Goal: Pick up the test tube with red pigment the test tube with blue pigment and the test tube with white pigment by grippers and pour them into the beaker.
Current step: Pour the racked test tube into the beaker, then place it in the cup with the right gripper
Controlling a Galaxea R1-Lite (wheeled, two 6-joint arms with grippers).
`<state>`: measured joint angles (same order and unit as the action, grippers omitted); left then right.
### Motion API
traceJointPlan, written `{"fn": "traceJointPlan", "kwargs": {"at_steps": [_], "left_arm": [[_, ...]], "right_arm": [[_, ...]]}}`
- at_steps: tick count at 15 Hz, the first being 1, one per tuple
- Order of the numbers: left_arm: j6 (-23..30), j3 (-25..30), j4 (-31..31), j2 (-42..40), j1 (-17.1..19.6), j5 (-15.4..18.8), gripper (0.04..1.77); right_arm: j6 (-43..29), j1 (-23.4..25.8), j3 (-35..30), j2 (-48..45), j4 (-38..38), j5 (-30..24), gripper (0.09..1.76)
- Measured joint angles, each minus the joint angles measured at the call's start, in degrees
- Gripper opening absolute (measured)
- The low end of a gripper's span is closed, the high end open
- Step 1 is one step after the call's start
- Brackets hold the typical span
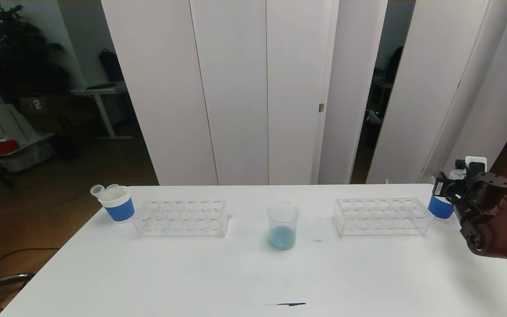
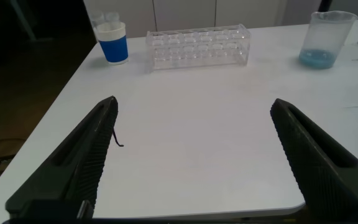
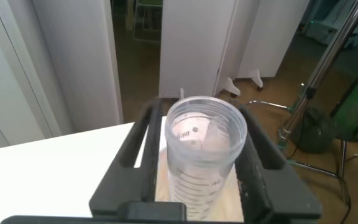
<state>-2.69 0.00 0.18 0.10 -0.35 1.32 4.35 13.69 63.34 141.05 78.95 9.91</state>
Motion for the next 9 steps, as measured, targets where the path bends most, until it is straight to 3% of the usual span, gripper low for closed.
{"fn": "traceJointPlan", "kwargs": {"at_steps": [2, 3, 9], "left_arm": [[-0.02, 0.0, 0.02, 0.0, 0.0, 0.0, 1.75], [0.0, 0.0, 0.0, 0.0, 0.0, 0.0, 1.75], [0.0, 0.0, 0.0, 0.0, 0.0, 0.0, 1.75]], "right_arm": [[0.0, 0.15, -0.04, -0.3, 0.02, 0.09, 1.62], [0.0, 0.22, -0.04, -0.44, 0.02, 0.09, 1.74], [0.07, 0.96, 0.0, -1.27, 0.05, 0.85, 1.75]]}}
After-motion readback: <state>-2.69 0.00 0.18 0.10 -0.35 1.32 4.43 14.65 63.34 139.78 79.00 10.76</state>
